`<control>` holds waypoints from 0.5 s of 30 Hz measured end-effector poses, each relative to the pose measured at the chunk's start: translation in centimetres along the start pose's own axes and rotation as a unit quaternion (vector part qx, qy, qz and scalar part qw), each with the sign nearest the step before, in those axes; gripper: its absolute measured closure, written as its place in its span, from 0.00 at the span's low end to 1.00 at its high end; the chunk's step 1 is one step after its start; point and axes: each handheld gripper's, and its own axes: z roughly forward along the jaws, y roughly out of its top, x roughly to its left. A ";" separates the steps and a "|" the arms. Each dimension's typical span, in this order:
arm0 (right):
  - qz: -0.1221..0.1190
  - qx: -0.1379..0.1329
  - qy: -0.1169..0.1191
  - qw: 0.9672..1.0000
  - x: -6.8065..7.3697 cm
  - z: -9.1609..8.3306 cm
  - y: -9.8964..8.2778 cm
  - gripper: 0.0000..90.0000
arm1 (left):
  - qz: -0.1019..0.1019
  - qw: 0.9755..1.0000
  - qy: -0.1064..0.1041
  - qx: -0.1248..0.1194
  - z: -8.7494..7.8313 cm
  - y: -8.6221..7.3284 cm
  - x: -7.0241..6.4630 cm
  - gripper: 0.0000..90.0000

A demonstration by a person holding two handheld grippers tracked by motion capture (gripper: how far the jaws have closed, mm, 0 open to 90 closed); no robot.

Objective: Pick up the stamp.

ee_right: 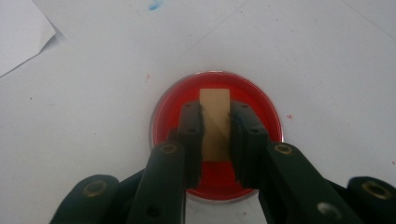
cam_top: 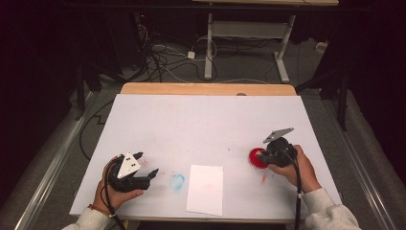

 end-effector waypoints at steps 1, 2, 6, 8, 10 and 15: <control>0.000 0.000 0.000 1.000 0.0 0.0 0.0 0.84 | 0.000 1.000 0.000 0.000 0.0 0.0 0.0 0.24; 0.001 0.000 0.001 1.000 0.0 0.0 0.0 0.85 | 0.001 1.000 0.000 0.001 0.0 0.0 0.0 0.24; -0.006 0.002 -0.005 1.000 0.1 0.1 -0.1 0.85 | 0.002 1.000 0.000 0.002 0.0 0.0 0.0 0.24; -0.006 0.002 -0.006 1.000 0.2 0.1 -0.1 0.85 | 0.003 1.000 -0.001 0.002 0.0 0.0 0.0 0.24; -0.003 0.000 -0.004 1.000 0.1 0.1 -0.1 0.85 | 0.004 1.000 0.000 0.003 0.0 0.0 -0.1 0.24; -0.002 -0.003 0.000 1.000 -0.1 -0.1 -0.1 0.84 | 0.003 1.000 -0.001 0.003 0.0 0.0 0.0 0.24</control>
